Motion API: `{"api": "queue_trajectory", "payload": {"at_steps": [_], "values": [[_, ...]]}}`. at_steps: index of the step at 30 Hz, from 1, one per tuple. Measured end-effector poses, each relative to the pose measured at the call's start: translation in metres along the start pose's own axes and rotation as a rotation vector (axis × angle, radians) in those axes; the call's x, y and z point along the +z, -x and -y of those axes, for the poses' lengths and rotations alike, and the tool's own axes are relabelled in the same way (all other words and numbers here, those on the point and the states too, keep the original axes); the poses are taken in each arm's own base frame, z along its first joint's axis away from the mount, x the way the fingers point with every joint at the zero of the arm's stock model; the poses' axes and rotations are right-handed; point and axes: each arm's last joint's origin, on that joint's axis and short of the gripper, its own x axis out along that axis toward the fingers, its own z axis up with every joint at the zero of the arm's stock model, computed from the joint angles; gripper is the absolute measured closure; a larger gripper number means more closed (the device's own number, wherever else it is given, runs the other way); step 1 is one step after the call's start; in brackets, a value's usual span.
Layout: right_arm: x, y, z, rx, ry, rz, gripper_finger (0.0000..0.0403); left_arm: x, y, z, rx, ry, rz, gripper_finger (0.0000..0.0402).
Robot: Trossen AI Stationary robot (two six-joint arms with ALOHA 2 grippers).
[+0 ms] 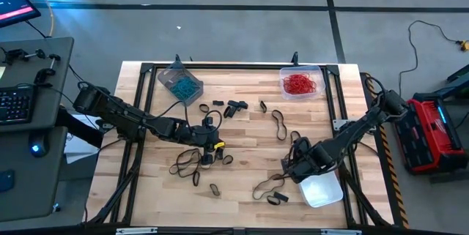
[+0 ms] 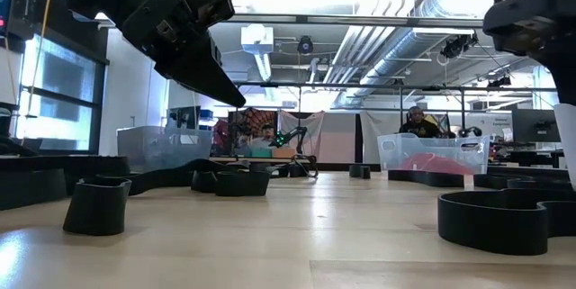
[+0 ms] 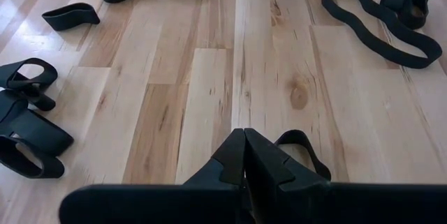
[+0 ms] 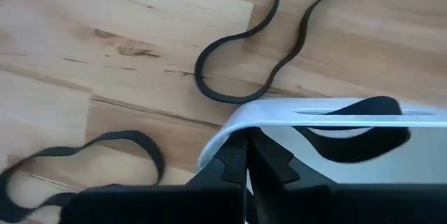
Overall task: Sort rubber bands into baskets
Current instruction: Put the black rubber band into the white bin
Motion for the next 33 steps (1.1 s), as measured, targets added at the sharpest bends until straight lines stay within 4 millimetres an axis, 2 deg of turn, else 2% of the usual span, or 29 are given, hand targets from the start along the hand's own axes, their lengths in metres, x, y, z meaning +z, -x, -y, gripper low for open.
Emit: {"api": "queue_trajectory", "payload": {"at_steps": [5,11,17,26,33], "values": [[-0.001,0.01,-0.002,-0.006,0.083,0.022,0.0403,0.0,0.0,0.0,0.0,0.0,0.0,0.0401],[-0.001,0.026,-0.014,0.086,0.133,0.084,0.0403,0.0,0.0,0.0,0.0,0.0,0.0,0.0401],[0.004,0.026,-0.02,0.123,0.178,0.11,0.0403,0.002,0.0,0.0,-0.001,0.003,0.021,0.0401],[0.001,0.04,-0.015,0.051,0.249,0.091,0.0399,0.003,0.0,0.0,0.002,0.006,0.035,0.0401],[-0.003,0.04,-0.007,-0.046,0.291,0.001,0.0362,0.003,0.0,0.0,0.002,0.006,0.034,0.0401]]}}
